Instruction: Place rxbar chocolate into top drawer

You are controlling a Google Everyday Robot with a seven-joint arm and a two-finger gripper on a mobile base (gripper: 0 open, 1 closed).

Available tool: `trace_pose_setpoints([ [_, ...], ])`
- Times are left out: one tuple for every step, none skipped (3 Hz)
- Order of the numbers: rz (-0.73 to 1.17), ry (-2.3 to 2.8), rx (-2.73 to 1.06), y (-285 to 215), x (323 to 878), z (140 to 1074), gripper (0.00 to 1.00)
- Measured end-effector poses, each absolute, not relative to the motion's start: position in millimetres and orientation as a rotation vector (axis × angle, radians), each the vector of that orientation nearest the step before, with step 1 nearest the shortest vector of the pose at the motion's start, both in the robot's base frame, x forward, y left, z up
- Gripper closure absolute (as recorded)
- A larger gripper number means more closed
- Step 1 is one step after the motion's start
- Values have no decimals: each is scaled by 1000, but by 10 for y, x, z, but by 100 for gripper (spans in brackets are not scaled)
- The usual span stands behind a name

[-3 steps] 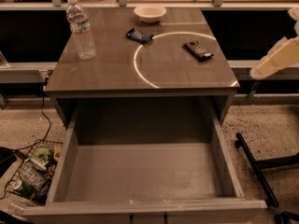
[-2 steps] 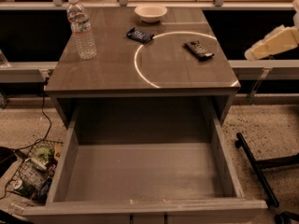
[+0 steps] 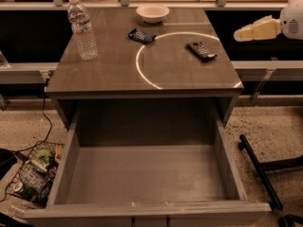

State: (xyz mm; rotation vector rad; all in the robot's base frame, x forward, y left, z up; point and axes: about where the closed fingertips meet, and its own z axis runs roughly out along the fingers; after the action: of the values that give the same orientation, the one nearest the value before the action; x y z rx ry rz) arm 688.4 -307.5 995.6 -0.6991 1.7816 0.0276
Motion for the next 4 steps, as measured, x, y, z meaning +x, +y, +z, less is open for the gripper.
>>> trace_pose_setpoints([
  [37, 1769, -677, -3080, 6971, 9921, 0],
  [44, 1773, -666, -3039, 6977, 9888, 0],
  [104, 1774, -647, -2881, 7111, 9750, 0],
  [170, 1780, -651, -2681, 7297, 9568, 0],
])
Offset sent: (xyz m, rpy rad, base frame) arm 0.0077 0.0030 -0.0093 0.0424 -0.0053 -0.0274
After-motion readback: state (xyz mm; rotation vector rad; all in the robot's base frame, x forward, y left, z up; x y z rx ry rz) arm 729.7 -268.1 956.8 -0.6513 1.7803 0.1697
